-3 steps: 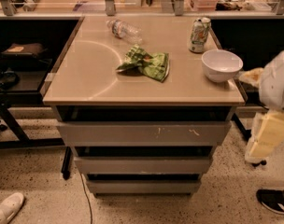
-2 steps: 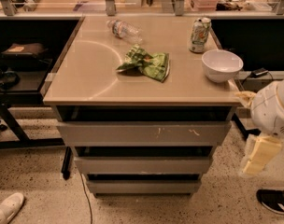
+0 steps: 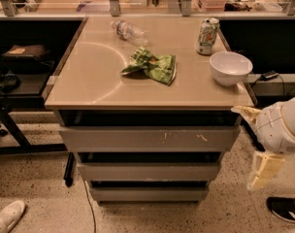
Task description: Open top drawer
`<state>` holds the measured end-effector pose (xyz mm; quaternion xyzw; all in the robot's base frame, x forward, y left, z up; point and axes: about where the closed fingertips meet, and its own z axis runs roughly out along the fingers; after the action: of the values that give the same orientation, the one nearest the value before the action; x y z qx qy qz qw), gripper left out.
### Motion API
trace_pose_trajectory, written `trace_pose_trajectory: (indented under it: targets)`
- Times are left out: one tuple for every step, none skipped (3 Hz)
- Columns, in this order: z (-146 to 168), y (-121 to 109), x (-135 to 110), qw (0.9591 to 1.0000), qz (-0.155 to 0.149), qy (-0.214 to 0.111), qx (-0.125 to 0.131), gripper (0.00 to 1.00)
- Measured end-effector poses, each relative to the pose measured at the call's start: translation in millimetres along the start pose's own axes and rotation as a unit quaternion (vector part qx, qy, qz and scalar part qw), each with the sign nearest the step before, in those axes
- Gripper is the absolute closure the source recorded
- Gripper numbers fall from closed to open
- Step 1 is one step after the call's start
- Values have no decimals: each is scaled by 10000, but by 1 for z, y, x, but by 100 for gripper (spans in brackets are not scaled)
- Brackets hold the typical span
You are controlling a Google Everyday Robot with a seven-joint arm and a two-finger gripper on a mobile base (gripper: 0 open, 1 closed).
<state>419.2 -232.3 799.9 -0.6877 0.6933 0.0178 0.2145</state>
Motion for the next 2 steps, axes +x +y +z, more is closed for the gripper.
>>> trace_pose_trajectory:
  targets:
    - [5, 1, -3, 10000, -35, -49, -19, 0]
    - [41, -1, -8, 9997, -136, -177, -132, 0]
